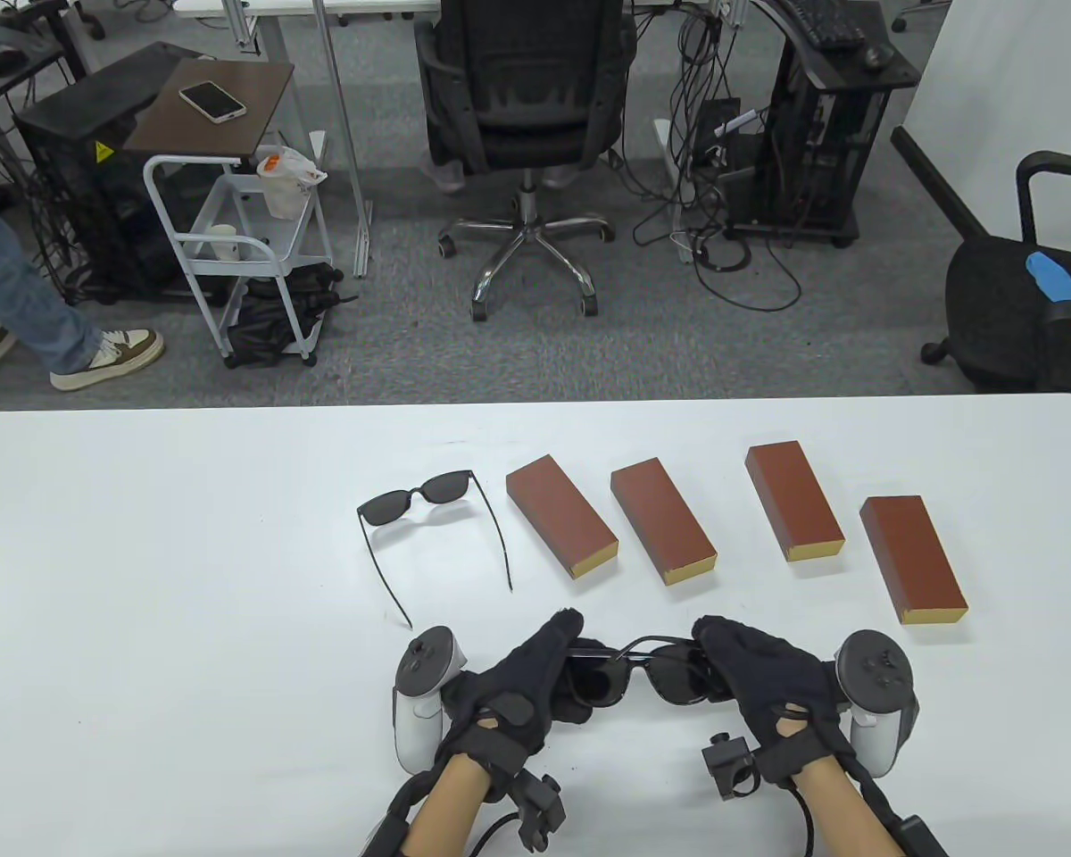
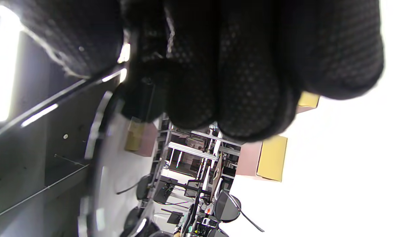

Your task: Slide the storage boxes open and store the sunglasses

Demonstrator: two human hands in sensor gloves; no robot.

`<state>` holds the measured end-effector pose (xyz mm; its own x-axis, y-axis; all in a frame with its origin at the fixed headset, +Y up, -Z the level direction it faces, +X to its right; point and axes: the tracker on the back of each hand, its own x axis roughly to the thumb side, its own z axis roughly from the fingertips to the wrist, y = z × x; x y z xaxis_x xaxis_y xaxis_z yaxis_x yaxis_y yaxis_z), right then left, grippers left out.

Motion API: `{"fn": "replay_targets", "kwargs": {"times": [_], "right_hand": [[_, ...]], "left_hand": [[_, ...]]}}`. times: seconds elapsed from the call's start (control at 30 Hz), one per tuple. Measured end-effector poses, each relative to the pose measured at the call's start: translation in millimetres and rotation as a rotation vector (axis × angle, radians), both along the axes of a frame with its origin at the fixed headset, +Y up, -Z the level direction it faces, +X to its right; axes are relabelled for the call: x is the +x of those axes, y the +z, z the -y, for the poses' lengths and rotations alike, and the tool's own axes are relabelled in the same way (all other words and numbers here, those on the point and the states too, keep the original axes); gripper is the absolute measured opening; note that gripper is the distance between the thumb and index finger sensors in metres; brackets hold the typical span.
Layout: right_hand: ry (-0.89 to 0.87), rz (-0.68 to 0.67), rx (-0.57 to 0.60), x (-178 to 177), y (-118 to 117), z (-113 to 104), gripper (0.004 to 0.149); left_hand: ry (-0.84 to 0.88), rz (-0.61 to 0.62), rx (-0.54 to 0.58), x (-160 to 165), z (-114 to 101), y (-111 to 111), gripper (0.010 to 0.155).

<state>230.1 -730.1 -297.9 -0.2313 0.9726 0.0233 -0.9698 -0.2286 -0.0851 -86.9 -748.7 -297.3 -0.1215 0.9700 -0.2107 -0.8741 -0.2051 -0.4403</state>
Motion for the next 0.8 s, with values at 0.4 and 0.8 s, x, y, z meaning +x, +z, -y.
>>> {"fn": "replay_targets", "kwargs": {"times": [0.4,0.8], "right_hand": [[0.144,0.02,0.016,-2.1,0.9,-4.4,0.043],[0.404,0.029,0.179,-17.8,9.4,-23.7,0.043]], "left_hand": [[-0.093,-0.001,0.017,-0.7,-1.1,-1.2,0.064],[-0.205,-0.061,0.039,-7.5,6.8,-4.7,0.055]]}}
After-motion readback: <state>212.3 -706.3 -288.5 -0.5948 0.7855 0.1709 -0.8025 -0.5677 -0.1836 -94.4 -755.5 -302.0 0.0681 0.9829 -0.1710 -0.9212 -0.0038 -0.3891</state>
